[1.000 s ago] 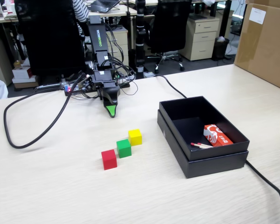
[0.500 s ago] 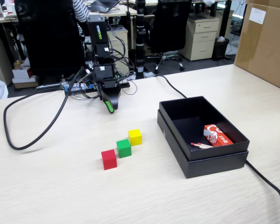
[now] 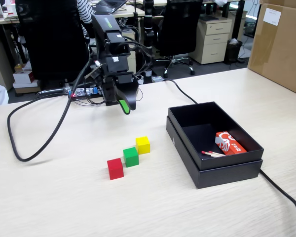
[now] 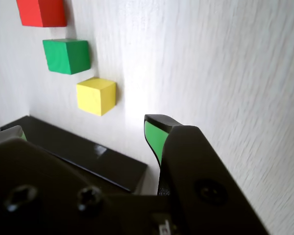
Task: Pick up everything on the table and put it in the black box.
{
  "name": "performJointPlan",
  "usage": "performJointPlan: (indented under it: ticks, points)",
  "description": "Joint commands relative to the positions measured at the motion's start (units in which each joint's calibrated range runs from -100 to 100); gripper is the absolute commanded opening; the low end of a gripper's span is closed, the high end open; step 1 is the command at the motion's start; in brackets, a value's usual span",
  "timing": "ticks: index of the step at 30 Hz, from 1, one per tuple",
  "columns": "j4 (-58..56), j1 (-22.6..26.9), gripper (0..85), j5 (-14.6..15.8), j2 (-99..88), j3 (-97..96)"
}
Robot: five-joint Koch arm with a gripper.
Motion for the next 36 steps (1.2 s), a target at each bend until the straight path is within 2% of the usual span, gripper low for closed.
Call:
performJointPlan:
  ticks: [1,12,24,33,36]
  points:
    - [-3.92,0.98,47.5,0.49,6.22,9.26]
    - [-4.00,0.88,47.6,1.07,25.85,22.59]
    - [-4.00,1.03,48.9,1.07,40.42,26.58]
    - [-6.42,1.27,46.8,1.37,47.99,30.48]
    - [-6.94,1.32,43.1,1.66,49.71,31.02]
